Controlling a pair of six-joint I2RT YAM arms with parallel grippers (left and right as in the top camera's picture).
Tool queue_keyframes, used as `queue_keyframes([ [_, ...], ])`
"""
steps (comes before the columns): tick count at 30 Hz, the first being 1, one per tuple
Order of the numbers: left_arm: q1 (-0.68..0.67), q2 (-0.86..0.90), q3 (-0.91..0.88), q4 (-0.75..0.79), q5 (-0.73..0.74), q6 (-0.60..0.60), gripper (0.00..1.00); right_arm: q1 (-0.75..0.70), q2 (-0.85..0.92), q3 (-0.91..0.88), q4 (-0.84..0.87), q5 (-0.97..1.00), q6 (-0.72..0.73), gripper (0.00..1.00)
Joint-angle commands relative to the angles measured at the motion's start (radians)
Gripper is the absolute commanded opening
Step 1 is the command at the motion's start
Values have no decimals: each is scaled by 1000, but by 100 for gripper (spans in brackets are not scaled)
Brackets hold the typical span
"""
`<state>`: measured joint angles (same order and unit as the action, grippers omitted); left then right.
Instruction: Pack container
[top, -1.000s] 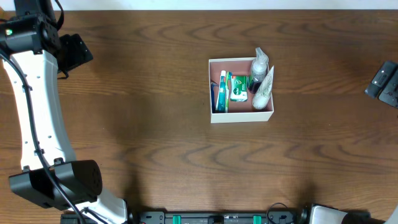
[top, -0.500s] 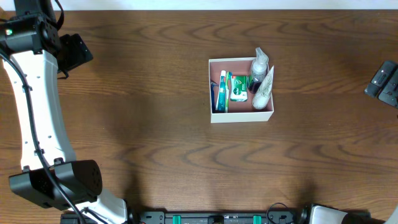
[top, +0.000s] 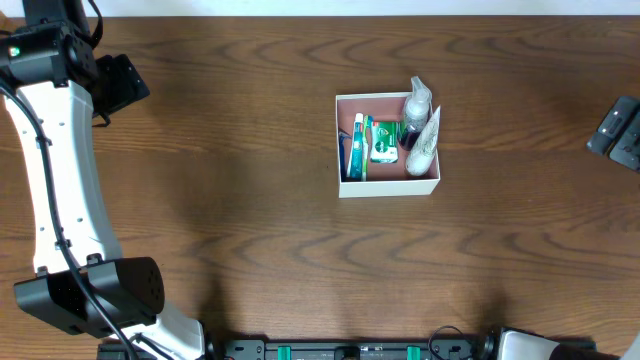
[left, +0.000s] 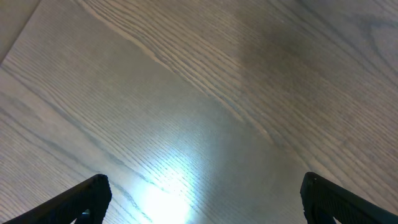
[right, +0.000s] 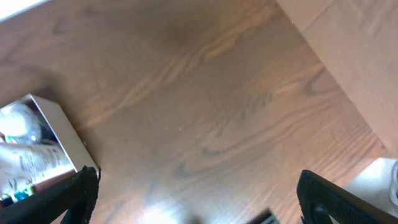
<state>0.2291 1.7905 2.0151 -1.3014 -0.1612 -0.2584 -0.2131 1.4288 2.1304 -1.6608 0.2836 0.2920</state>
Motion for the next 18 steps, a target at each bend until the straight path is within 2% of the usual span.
queue_keyframes([
  [1,3,7,-9,-3,-8,-2,98,-6,-74,-3,42,1,-17,99],
  [5,3,7,-9,-3,-8,-2,98,-5,-158,-45,156,1,-32,99],
  [9,3,7,-9,-3,-8,-2,98,-5,-241,-169,292,0,-142,99],
  [12,3,7,-9,-3,-8,-2,98,-5,-326,-339,422,0,-206,99],
  [18,3,7,-9,-3,-8,-2,98,-5,-562,-742,732,-23,-216,99],
])
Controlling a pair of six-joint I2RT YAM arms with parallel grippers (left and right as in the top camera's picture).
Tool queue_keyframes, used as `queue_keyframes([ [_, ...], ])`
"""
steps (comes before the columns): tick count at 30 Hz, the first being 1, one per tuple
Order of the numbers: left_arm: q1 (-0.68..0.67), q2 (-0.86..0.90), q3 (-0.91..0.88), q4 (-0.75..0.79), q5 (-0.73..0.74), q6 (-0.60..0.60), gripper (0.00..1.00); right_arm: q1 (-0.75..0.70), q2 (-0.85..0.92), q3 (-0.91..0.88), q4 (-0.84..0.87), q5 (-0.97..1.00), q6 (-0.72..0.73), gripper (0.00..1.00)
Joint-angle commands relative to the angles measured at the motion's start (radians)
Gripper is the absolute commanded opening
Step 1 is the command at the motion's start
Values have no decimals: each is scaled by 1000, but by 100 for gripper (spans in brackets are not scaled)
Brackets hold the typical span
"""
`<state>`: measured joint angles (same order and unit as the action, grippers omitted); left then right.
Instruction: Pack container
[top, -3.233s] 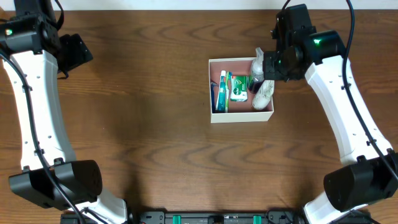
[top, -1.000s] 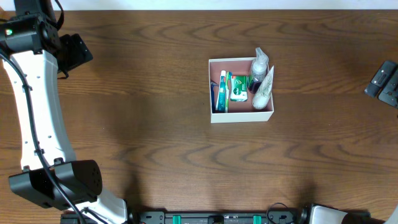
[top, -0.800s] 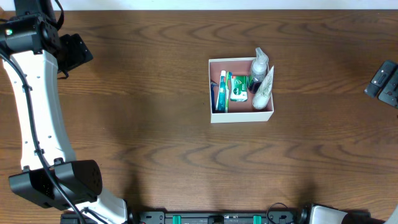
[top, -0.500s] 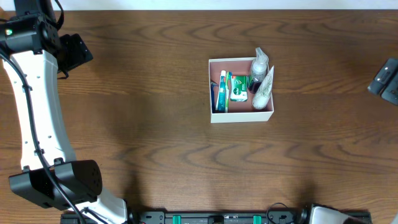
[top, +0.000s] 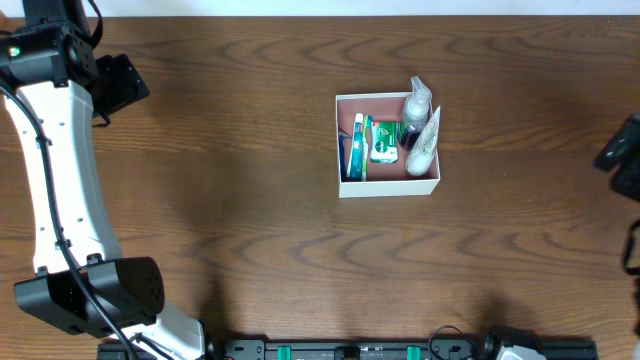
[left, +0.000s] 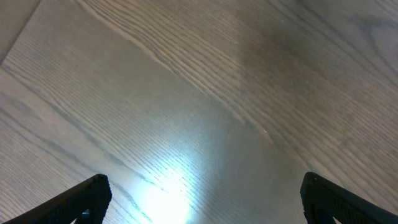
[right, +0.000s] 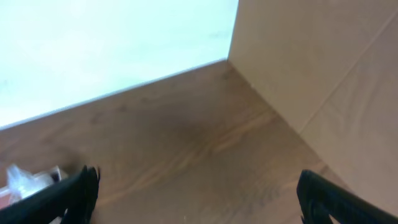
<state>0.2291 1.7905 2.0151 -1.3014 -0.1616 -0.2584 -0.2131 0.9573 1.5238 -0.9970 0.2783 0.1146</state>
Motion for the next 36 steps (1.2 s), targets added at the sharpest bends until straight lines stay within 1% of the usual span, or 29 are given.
queue_keyframes([
  [1,3,7,-9,-3,-8,-2,98,-5,-134,-203,120,-21,-39,99],
  [7,3,7,-9,-3,-8,-2,98,-4,-362,-545,337,-65,-42,99],
  [15,3,7,-9,-3,-8,-2,98,2,-641,-877,549,-164,-42,99],
  [18,3,7,-9,-3,-8,-2,98,30,-747,-990,630,-175,-45,99],
  [22,3,7,-9,-3,-8,-2,98,92,-844,-1107,721,-175,-104,99],
  [25,3,7,-9,-3,-8,-2,98,133,-885,-1169,777,-174,-148,99],
  [32,3,7,-9,-3,-8,-2,98,182,-953,-1275,865,-169,-152,99],
  [36,3,7,-9,-3,-8,-2,98,217,-953,-1297,902,-144,-161,99],
])
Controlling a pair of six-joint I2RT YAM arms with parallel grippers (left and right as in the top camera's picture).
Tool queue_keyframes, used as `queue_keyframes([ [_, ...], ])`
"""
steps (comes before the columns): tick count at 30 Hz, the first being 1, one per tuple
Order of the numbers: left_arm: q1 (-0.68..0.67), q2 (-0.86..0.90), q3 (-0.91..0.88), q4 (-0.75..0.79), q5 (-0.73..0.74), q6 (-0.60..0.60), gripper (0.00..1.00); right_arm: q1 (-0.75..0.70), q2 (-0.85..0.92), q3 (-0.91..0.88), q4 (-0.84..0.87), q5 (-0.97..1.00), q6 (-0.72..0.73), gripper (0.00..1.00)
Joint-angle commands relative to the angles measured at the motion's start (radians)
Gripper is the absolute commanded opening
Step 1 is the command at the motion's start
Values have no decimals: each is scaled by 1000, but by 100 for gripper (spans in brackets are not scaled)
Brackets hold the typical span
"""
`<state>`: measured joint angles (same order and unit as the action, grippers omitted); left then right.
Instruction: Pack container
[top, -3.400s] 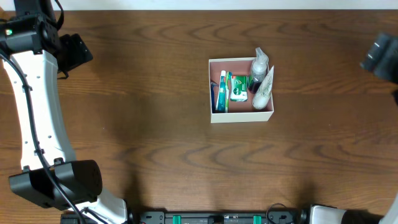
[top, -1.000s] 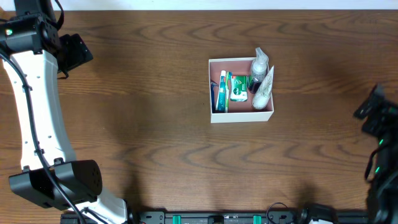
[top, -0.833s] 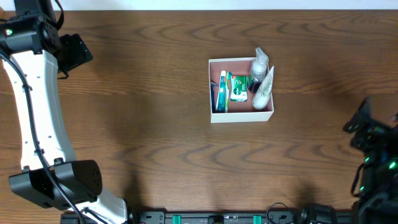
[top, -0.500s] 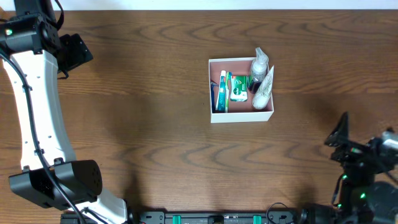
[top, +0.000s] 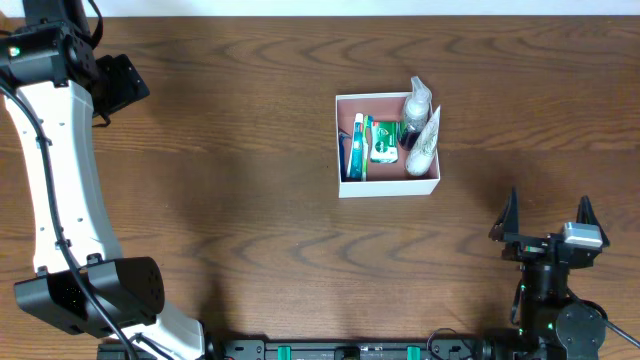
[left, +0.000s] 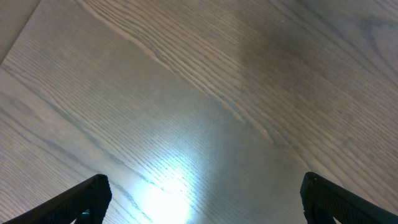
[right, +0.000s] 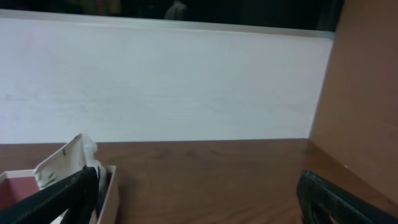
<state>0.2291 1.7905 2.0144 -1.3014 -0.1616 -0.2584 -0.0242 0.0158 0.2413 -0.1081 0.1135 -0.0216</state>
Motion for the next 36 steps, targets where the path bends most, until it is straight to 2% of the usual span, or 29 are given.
queue_keyframes([
  [1,3,7,-8,-3,-8,-2,98,40,-11,-18,18,21,-25,99],
  [12,3,7,-8,-3,-8,-2,98,90,-11,-66,37,85,-25,99],
  [26,3,7,-8,-3,-8,-2,98,91,-11,-224,227,68,-24,99],
  [36,3,7,-8,-3,-8,-2,98,91,-11,-236,152,47,-24,99],
])
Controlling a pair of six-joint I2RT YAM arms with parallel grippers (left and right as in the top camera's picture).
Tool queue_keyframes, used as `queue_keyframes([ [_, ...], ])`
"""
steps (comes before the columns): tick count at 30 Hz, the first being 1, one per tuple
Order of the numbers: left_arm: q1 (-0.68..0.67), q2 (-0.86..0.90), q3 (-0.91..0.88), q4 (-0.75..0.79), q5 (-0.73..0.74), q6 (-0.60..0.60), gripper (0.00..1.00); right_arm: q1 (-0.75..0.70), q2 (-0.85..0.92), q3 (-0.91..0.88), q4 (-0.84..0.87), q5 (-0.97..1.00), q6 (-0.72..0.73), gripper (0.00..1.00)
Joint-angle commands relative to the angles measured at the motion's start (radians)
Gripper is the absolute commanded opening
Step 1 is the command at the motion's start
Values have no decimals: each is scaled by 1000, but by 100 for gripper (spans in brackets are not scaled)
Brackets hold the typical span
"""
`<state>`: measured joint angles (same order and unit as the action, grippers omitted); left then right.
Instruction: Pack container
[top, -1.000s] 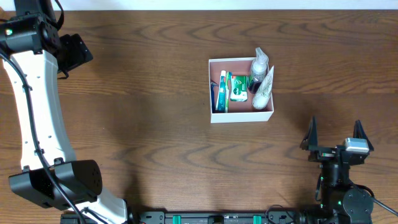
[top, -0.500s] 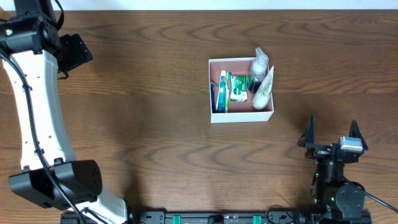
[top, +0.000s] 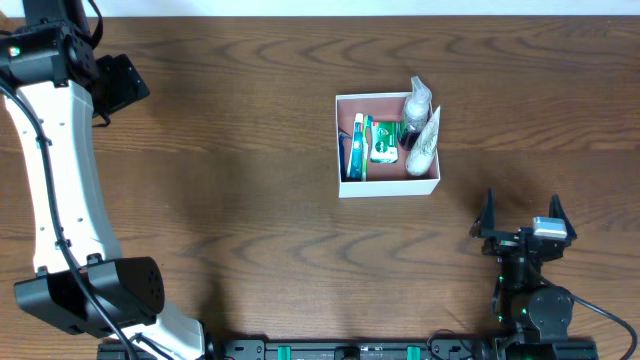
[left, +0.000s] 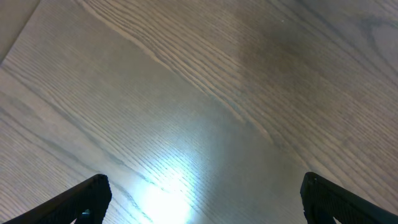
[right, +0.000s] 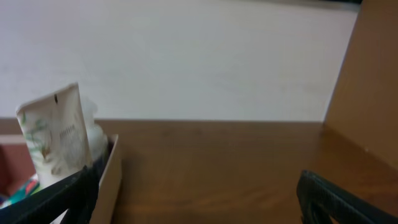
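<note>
The white container (top: 390, 187) with a pink floor stands right of the table's middle. In it are a blue-green toothbrush (top: 355, 148), a green packet (top: 382, 147), a dark bottle (top: 415, 108) and a white tube (top: 425, 145). My right gripper (top: 521, 228) is open at the near right, level and facing the container (right: 107, 180), whose tube (right: 57, 138) stands up at the left of the right wrist view. My left gripper (top: 121, 82) is far off at the back left, open over bare wood (left: 202, 200).
Brown wooden table (top: 230, 200) all round. A pale wall (right: 186, 56) runs behind the table's far edge, and a brown panel (right: 367, 87) stands at the right in the right wrist view. The left arm's white link (top: 60, 170) lies along the left side.
My right gripper has shifted a little to the left at the near right. In its wrist view the container and tube look larger and nearer. The left arm has not moved.
My right gripper was at the table's right edge looking down, the container at the left of its view. Then it was further out at that edge. Then it stood level at the near right, facing the container, and now slightly further left. The left arm stayed still.
</note>
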<state>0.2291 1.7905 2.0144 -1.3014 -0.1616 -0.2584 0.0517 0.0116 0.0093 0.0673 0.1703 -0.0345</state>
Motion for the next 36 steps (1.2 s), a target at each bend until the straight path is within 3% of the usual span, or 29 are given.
queue_keyframes([
  [1,3,7,-8,-3,-8,-2,98,15,-7,-4,-49,-11,-11,99],
  [6,3,7,-8,-3,-8,-2,98,15,-7,-4,-128,-15,-11,99],
  [36,3,7,-8,-3,-8,-2,98,15,-7,-4,-127,-18,-11,99],
])
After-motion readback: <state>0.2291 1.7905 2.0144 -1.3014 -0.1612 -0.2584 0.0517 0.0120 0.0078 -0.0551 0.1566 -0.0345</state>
